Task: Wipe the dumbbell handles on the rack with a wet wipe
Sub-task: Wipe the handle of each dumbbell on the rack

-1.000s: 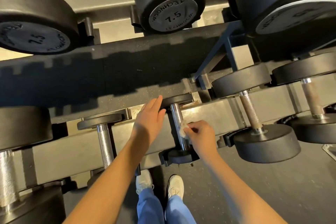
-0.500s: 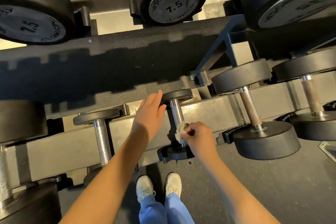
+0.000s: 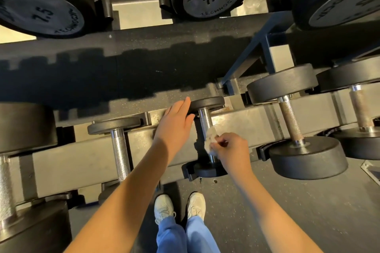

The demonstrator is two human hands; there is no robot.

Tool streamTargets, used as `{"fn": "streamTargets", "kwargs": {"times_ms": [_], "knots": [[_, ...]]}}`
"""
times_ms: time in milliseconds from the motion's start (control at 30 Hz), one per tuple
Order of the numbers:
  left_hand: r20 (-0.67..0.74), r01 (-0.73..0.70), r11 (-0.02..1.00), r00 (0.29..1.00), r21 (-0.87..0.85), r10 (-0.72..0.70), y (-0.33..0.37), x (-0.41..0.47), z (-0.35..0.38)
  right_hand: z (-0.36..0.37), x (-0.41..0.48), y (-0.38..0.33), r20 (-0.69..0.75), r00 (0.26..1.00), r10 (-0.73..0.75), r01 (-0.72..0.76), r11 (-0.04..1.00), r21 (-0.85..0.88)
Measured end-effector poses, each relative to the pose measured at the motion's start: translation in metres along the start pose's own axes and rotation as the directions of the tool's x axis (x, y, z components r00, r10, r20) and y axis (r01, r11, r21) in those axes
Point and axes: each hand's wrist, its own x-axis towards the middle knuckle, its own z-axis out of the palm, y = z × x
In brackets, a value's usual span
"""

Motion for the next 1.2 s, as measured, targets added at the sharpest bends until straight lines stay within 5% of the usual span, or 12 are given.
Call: {"fn": "streamTargets", "kwargs": {"times_ms": [367,567,633,733,833,1000,1067,1200], "knots": [[-0.016,-0.016,1.000,1.000,0.014,0.016,0.001,-0.002,0.000,0.008,0.019,-0.019,-0.159,0.986,-0.046,0.059,0.995,0.082],[-0.043,0.018,0.990,0.999,0.143,-0.012,0.003,-0.007,-0.002,0.002,-0.019,0.009,-0.005,0.998,-0.055,0.054,0.992,-0.116],[-0.123,-0.016,0.982,0.992,0.188,0.040,0.003,-0.019,0.001,-0.003,-0.020,0.006,-0.030,0.999,-0.034,0.033,0.999,-0.022],[-0.064,-0.121,0.991,0.991,-0.058,0.117,0.010,-0.048,0.015,-0.008,-0.020,0.000,-0.101,0.995,0.017,0.007,0.973,0.232],[0.108,-0.022,0.931,0.992,-0.364,0.065,0.015,-0.059,0.030,-0.009,-0.021,-0.004,-0.061,0.998,0.023,0.002,0.920,0.393],[-0.039,0.106,0.846,0.988,-0.522,-0.148,0.015,-0.050,0.042,-0.018,-0.024,-0.006,-0.010,1.000,0.000,0.005,0.842,0.539],[-0.112,0.157,0.793,0.956,-0.588,-0.272,0.014,-0.044,0.040,-0.020,-0.025,-0.001,-0.047,0.999,0.008,0.017,0.861,0.508],[-0.200,0.178,0.760,0.905,-0.625,-0.376,0.017,-0.024,0.033,-0.009,-0.026,0.022,-0.050,0.997,-0.056,0.065,0.982,0.179]]}}
